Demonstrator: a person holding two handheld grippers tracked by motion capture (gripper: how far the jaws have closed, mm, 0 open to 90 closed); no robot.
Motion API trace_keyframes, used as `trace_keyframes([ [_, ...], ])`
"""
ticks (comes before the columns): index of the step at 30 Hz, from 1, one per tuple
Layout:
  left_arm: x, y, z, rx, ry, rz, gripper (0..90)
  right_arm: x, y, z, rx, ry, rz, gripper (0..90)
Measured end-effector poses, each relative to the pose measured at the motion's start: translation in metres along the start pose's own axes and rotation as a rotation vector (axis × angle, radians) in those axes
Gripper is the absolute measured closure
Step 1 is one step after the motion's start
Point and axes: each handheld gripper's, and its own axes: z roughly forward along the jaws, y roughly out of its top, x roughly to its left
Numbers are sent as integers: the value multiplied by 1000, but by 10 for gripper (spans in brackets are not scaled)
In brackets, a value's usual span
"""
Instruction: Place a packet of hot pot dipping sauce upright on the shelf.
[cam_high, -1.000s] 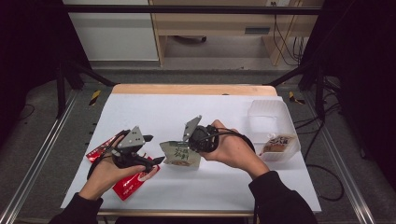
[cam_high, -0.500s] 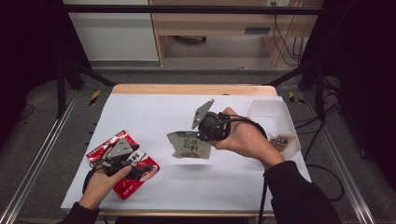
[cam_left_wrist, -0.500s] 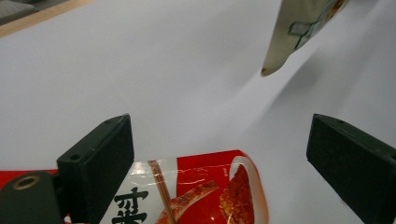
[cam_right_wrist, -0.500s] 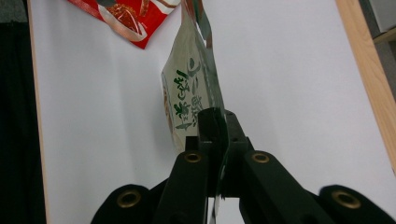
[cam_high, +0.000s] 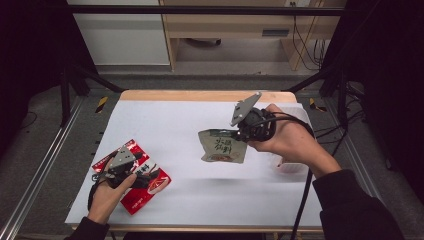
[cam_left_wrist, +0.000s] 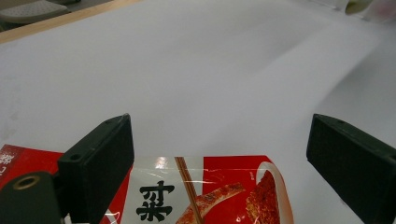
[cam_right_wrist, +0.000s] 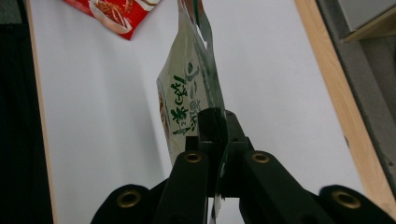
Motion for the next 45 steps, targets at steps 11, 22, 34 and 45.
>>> trace_keyframes([
  [11,0,-4,0,8,23,16,73,-20,-17,-39,-45,-80,31,900],
  [22,0,-5,0,19,34,23,73,-35,-39,-64,-64,-144,70,900],
  [34,-3,-5,0,17,43,42,70,-53,-61,-84,-77,-189,110,900],
  [45,-4,-4,0,16,45,48,69,-63,-77,-96,-86,-223,136,900],
])
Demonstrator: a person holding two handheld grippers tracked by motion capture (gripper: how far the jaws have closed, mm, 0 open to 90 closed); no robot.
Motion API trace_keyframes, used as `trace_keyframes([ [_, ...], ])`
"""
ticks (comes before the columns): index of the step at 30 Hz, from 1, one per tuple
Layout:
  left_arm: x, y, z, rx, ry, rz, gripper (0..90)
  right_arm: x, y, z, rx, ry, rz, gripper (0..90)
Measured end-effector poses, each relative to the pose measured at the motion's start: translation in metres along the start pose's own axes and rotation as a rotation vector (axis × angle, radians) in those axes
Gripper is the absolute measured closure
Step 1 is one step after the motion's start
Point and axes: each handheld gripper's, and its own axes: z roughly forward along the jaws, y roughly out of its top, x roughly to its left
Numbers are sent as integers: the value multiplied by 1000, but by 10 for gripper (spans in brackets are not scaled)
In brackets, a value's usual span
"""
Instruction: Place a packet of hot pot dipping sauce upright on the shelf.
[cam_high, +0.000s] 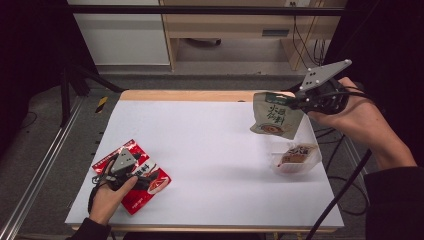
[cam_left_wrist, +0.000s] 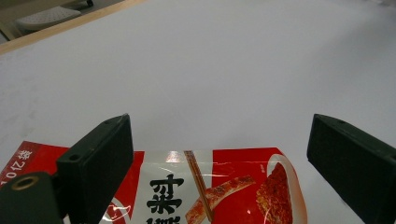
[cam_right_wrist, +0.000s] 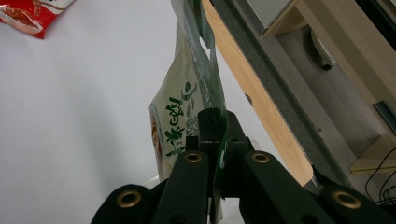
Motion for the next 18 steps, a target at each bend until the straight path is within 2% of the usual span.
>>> trace_keyframes([
  [10,-1,0,1,6,3,6,68,-10,-17,-2,3,-32,15,900],
  [18,-1,0,2,11,3,8,68,-17,-31,7,1,-30,25,900],
])
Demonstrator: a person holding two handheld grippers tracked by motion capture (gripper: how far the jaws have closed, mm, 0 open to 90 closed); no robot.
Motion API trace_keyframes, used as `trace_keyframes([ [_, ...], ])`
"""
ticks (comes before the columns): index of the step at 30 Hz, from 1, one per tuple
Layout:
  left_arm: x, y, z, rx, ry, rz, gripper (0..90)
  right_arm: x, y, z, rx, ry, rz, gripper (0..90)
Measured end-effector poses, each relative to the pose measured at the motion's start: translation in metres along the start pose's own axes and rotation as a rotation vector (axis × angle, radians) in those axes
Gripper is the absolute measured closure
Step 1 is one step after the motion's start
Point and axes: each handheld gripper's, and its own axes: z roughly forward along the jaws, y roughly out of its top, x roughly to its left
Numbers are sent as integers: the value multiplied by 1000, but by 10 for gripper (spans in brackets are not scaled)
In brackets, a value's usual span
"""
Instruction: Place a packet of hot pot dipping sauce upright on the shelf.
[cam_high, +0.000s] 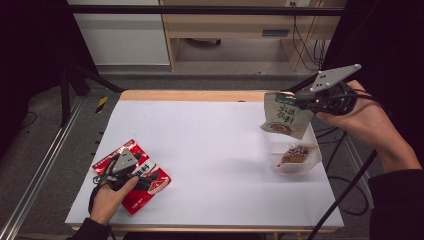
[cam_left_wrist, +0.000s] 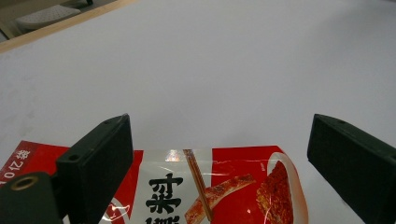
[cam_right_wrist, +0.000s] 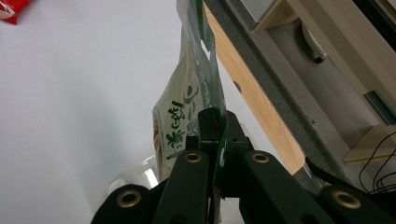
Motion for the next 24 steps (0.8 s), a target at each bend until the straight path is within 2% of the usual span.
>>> trace_keyframes([
  [7,-1,0,1,1,0,-1,67,-4,-16,13,-10,1,25,900],
  [14,-1,0,1,4,0,-1,67,-7,-33,25,21,26,42,900],
  [24,-1,0,2,12,4,0,67,-11,-54,28,42,71,75,900],
])
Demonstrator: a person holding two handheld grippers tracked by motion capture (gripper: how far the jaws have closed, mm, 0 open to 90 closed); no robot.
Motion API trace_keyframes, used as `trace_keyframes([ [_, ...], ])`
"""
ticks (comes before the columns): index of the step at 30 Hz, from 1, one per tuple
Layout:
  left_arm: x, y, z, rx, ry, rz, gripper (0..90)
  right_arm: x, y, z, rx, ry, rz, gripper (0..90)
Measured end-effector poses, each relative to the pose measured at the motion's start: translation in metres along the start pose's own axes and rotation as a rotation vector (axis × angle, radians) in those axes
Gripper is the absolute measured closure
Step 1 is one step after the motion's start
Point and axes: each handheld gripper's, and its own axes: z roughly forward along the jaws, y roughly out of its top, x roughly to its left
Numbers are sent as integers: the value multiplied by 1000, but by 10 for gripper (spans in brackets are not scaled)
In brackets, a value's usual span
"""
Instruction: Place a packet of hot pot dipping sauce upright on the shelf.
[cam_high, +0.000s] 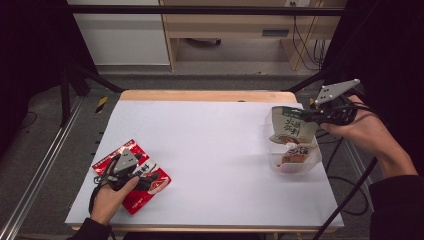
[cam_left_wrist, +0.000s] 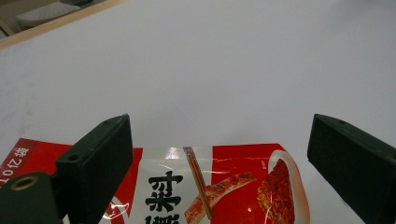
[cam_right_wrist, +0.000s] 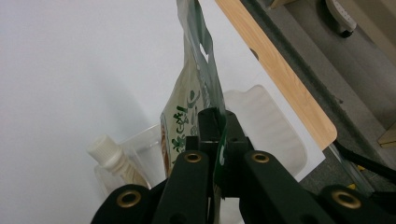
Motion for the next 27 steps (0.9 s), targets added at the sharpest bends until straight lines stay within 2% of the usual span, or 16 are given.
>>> trace_keyframes([
  [5,0,0,1,3,0,0,67,2,-6,0,-4,23,5,900],
  [12,0,0,0,3,1,0,67,5,-9,6,21,43,5,900],
  [27,0,0,1,3,-3,-2,67,3,-17,20,34,63,25,900],
])
